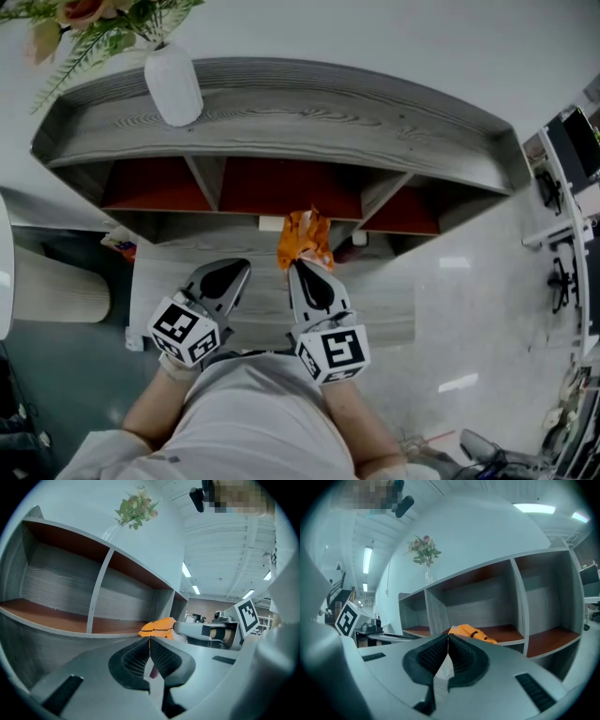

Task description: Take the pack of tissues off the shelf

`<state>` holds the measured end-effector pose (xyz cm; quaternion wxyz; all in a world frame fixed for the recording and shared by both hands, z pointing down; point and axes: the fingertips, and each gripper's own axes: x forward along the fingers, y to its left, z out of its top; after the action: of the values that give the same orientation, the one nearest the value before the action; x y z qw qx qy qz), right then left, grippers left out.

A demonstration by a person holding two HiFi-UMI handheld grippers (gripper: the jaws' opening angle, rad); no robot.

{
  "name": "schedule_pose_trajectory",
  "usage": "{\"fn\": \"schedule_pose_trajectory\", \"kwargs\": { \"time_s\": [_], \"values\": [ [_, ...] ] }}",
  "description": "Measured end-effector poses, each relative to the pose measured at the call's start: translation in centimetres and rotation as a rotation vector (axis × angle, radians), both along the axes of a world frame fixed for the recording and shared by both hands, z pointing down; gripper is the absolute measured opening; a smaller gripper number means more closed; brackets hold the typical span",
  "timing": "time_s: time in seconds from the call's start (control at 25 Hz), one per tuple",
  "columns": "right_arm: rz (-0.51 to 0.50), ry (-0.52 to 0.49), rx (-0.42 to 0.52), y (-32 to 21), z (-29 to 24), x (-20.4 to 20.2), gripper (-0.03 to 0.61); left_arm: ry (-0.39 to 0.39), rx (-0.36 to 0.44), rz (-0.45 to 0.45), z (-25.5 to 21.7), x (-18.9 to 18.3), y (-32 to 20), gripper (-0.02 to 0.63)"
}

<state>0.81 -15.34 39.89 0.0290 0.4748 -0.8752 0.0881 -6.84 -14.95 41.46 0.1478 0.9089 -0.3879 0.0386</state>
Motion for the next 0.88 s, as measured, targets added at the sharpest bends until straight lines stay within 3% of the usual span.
{"fn": "schedule_pose_trajectory", "kwargs": {
  "time_s": [0.88],
  "values": [
    [0.017,-0.006,0.003,-0.63,0.06,-0.33,0.021,0.000,0.001,0.014,-0.02,-0.35,-0.75,0.018]
  ]
}}
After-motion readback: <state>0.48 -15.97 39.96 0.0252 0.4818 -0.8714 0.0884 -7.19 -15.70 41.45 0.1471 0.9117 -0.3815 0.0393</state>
